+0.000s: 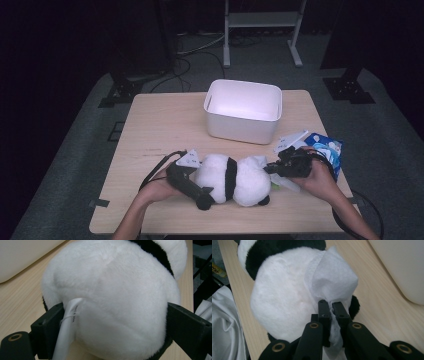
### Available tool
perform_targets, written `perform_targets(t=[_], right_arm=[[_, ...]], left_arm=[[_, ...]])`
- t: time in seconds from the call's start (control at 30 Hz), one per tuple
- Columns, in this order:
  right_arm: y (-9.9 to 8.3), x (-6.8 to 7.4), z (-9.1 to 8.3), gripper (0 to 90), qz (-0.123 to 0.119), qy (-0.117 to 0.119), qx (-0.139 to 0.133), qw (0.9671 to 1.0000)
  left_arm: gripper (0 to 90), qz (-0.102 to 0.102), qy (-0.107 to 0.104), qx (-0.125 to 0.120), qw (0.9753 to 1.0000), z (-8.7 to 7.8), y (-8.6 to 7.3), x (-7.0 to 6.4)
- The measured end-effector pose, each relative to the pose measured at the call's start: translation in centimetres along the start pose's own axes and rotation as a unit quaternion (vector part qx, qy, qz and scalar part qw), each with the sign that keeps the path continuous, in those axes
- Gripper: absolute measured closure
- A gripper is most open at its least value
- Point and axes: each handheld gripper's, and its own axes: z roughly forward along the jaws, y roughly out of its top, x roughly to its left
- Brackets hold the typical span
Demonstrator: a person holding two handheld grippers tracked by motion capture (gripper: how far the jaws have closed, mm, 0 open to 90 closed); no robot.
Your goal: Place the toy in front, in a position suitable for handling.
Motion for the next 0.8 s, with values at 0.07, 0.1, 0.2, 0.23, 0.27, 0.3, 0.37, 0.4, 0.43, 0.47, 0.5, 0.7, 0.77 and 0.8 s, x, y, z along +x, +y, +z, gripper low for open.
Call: perform_targets(t=[0.07, 0.1, 0.2, 0.23, 0.27, 0.3, 0.37, 0.4, 0.43, 0.47, 0.5, 0.7, 0.77, 0.8], right_arm=[[-0.3, -0.1, 0.0, 86.4, 0.003, 0.0, 0.0, 1.0], [-0.4, -0.2, -0.1, 86.4, 0.003, 0.001, -0.002, 1.0], [-0.3, 0.0, -0.1, 86.4, 0.003, 0.003, -0.006, 1.0], [-0.2, 0.1, -0.1, 86.4, 0.0, 0.003, -0.007, 1.0], [0.0, 0.1, -0.1, 86.4, 0.001, 0.004, -0.008, 1.0], [0.1, 0.2, -0.1, 86.4, -0.002, 0.006, -0.009, 0.9999], [0.6, 0.5, -0.1, 86.4, -0.007, 0.008, -0.01, 0.9999], [0.8, 0.6, -0.1, 86.4, -0.008, 0.01, -0.011, 0.9999], [1.1, 0.8, -0.1, 86.4, -0.012, 0.012, -0.011, 0.9998], [1.4, 1.0, 0.0, 86.4, -0.015, 0.014, -0.012, 0.9997], [1.7, 1.1, 0.1, 86.4, -0.019, 0.016, -0.012, 0.9996], [3.4, 2.2, 0.9, 86.4, -0.043, 0.032, -0.011, 0.9985], [4.5, 2.9, 1.7, 86.4, -0.058, 0.041, -0.007, 0.9974], [4.8, 3.2, 1.9, 86.4, -0.064, 0.044, -0.007, 0.9969]], left_arm=[[8.7, 0.0, 0.0, 0.0, 1.0, 0.0, 0.0, 0.0], [8.6, 0.001, 0.0, 0.001, 1.0, 0.0, 0.0, 0.0], [8.6, 0.0, 0.001, 0.001, 1.0, 0.0, 0.0, 0.0], [8.6, 0.001, 0.001, 0.001, 1.0, 0.0, 0.0, 0.0], [8.6, 0.001, 0.001, 0.001, 1.0, 0.0, 0.0, 0.0], [8.6, 0.002, 0.002, 0.002, 1.0, 0.0, 0.0, 0.0], [8.6, 0.002, 0.002, 0.002, 1.0, 0.0, 0.1, -0.1], [8.6, 0.001, 0.002, 0.002, 1.0, 0.0, 0.1, -0.1], [8.6, 0.001, 0.003, 0.002, 1.0, 0.0, 0.1, -0.1], [8.6, 0.001, 0.003, 0.001, 1.0, 0.0, 0.1, -0.1], [8.6, 0.001, 0.003, 0.002, 1.0, 0.0, 0.1, -0.2], [8.6, 0.002, 0.003, 0.002, 1.0, 0.0, 0.1, -0.2], [8.6, 0.003, 0.003, 0.002, 1.0, 0.0, 0.2, -0.2], [8.6, 0.003, 0.003, 0.001, 1.0, 0.0, 0.1, -0.2]])
